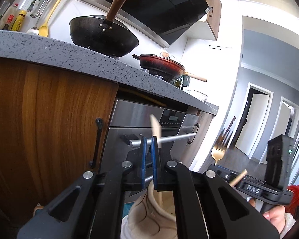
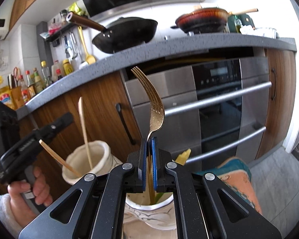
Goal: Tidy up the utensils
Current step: 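Lift the chopstick with the left tool while the right tool carries the gold fork above the pot, then open the left tool over the larger pot while the right tool drops the fork into the smaller pot, then move both open tools back down to the placemat utensils, then close the left tool on a wooden chopstick while the right tool grasps a fork, then lift the chopstick with the left tool while the right tool carries the fork above the pot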
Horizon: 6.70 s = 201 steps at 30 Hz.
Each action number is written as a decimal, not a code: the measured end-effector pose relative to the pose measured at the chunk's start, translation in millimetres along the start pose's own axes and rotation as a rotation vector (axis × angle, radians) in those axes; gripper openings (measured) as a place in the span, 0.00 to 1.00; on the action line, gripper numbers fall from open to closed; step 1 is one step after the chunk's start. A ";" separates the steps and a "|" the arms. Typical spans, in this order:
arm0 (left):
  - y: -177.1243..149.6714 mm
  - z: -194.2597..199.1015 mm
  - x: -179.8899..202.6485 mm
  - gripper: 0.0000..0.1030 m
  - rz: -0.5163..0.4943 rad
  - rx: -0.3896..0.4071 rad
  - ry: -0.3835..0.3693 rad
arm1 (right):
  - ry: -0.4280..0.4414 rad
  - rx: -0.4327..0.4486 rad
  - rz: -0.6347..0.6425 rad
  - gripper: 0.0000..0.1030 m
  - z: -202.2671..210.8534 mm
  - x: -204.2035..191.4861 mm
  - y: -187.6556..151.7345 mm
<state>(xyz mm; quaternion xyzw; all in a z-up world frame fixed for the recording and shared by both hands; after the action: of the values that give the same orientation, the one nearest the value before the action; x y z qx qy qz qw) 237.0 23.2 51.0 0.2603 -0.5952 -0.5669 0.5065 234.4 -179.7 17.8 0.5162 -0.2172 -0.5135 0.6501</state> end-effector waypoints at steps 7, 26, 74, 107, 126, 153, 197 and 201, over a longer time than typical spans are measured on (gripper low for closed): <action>-2.6 29.7 2.6 0.37 -0.049 0.011 0.045 | -0.020 0.005 0.003 0.06 0.6 5.7 -0.4; -45.2 78.9 27.7 0.68 -0.190 -0.095 0.167 | 0.012 0.027 -0.047 0.53 26.1 12.5 -0.7; -203.3 125.7 0.8 0.79 -0.110 -0.611 0.429 | -0.057 -0.196 -0.024 0.87 81.5 6.9 -130.2; -216.9 110.1 7.9 0.06 -0.147 -0.680 0.381 | 0.024 -0.367 0.117 0.74 62.3 -35.7 -169.7; -209.1 117.0 -3.8 0.06 -0.094 -0.644 0.327 | 0.084 -0.452 0.018 0.32 1.4 -56.1 -168.8; -177.1 99.3 7.7 0.06 -0.146 -0.609 0.312 | 0.140 -0.050 0.066 0.03 101.1 -55.6 -75.8; 22.4 -17.1 47.0 0.06 -0.145 0.099 0.172 | -0.230 0.320 0.128 0.03 52.9 23.4 55.8; 15.5 -4.2 40.9 0.06 -0.139 0.072 0.163 | -0.214 0.315 0.195 0.03 46.7 10.4 49.0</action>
<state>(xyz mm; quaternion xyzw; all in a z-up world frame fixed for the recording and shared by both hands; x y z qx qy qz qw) 230.4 -11.2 77.5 0.3642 -0.5527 -0.5557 0.5030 222.1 -212.9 76.5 0.5303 -0.4115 -0.4598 0.5814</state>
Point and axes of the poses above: each gripper's, at about its wrist camera, not at the fingertips, and z roughly against the way its jaws point, x to its right, y to its top, the point moved 9 cm from there along -z, roughly the way its jaws point, and after that the axes turned 1 degree about -y, right-handed, at the moved point
